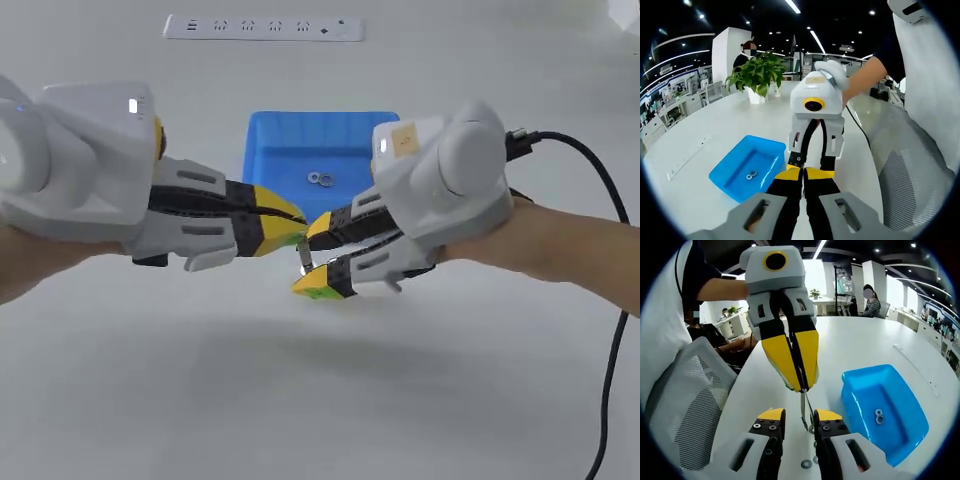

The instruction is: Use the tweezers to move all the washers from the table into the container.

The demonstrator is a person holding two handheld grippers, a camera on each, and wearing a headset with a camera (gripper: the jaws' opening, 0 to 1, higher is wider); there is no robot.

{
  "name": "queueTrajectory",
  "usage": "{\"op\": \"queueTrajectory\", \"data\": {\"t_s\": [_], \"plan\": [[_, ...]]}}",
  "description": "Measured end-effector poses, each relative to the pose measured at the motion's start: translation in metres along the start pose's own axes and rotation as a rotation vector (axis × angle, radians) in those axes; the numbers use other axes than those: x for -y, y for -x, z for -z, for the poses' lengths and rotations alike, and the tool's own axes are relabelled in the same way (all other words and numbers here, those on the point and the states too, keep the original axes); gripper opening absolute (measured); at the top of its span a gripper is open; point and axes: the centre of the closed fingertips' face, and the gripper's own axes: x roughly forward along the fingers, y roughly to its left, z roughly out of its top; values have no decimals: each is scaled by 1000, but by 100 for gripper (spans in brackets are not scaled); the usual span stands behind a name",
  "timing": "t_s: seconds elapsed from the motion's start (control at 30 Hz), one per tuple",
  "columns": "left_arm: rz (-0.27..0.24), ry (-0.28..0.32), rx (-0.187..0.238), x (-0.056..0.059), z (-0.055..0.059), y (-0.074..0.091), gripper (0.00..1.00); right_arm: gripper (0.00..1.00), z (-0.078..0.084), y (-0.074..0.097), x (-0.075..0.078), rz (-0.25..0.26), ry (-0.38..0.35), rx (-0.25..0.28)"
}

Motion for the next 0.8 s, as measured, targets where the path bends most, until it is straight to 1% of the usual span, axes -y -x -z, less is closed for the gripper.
{"op": "queueTrajectory", "data": {"t_s": [0.13,0.23,0.27,0.33,0.37,0.5,0.57,0.7,0.8], "plan": [[4,2,0,0,0,0,4,17,1,-1,6,7,23,-6],[5,2,0,-1,0,0,4,16,1,-2,7,-2,16,-9],[6,2,0,-1,0,-1,4,16,1,-2,7,-5,21,-16],[9,0,-1,-1,0,-1,4,16,8,-5,6,-19,37,-56],[10,-1,-1,0,0,-1,4,16,10,-6,6,-19,43,-63],[11,-3,-4,0,1,-1,4,12,10,-5,9,-6,55,-52],[11,-2,-5,-1,1,-1,4,12,10,-5,8,-13,47,-48],[10,-2,-9,-2,2,-1,4,12,11,-6,7,-16,60,-45],[12,-10,-17,0,1,-2,5,10,11,-5,6,-16,101,-30]]}}
